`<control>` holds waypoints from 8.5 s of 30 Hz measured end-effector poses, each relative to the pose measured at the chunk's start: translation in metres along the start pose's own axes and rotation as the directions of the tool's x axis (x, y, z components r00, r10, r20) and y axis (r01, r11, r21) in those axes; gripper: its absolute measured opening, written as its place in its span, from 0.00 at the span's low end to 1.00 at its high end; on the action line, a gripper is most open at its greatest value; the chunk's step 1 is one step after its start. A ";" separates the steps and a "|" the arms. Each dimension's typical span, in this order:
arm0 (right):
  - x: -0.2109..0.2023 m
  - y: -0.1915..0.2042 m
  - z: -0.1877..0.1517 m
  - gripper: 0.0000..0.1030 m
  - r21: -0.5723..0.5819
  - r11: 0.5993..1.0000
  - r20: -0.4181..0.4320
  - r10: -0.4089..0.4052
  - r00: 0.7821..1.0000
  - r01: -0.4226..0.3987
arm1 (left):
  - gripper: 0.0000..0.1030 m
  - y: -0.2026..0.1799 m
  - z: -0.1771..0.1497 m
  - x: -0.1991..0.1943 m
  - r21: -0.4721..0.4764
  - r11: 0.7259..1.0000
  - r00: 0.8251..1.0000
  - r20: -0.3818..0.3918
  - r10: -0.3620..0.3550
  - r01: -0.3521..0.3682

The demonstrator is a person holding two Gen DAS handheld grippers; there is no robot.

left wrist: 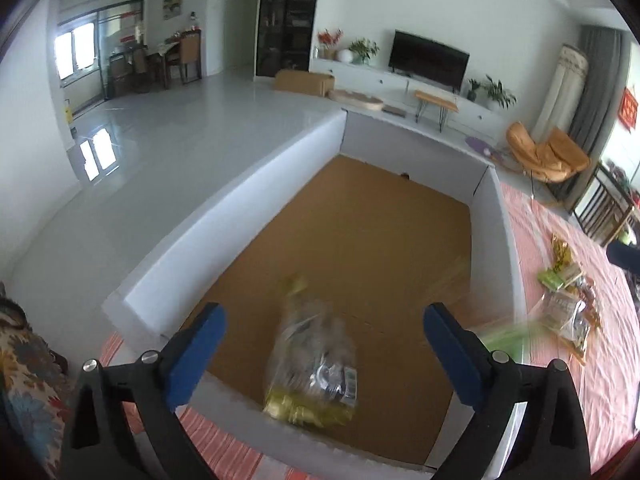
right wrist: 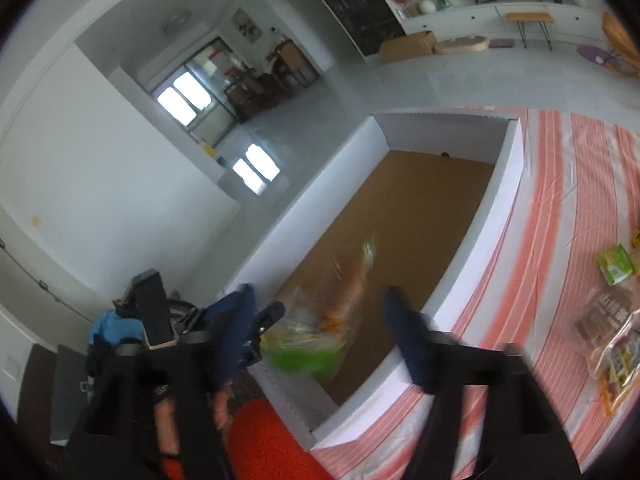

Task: Organize snacks

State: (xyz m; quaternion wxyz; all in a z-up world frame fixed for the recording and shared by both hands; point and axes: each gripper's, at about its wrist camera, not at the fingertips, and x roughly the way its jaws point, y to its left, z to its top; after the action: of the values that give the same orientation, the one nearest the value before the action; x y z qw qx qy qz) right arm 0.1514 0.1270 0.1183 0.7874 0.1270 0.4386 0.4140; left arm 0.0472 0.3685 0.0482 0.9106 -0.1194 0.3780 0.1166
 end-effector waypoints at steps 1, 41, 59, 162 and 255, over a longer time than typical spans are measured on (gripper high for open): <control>-0.007 -0.003 -0.004 0.73 -0.008 1.000 0.015 -0.009 1.000 0.009 | 0.97 0.000 -0.003 -0.005 -0.004 1.000 1.000 0.016 -0.001 0.001; -0.209 -0.297 -0.208 0.88 0.176 0.620 0.015 -0.778 0.628 0.765 | 1.00 -0.313 -0.143 0.108 0.426 0.865 0.955 -0.239 -0.177 0.267; -0.210 -0.295 -0.209 0.90 0.175 0.621 0.014 -0.777 0.629 0.764 | 1.00 -0.313 -0.112 0.137 0.418 0.870 0.959 -0.218 -0.183 0.262; -0.206 -0.290 -0.208 0.94 0.164 0.633 0.009 -0.768 0.641 0.756 | 0.55 -0.346 -0.046 0.163 0.210 0.825 0.815 -0.402 -0.417 0.525; -0.215 -0.213 -0.184 0.60 0.333 0.822 -0.086 -0.462 0.882 0.463 | 0.51 -0.254 -0.114 0.013 0.165 0.841 0.850 -0.226 -0.477 0.516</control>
State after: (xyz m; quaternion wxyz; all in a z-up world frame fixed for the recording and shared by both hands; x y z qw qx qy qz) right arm 0.0617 -0.2007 0.0171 0.8294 0.1521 0.5222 0.1278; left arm 0.0575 0.0950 -0.0066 0.8801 -0.1223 0.4232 -0.1773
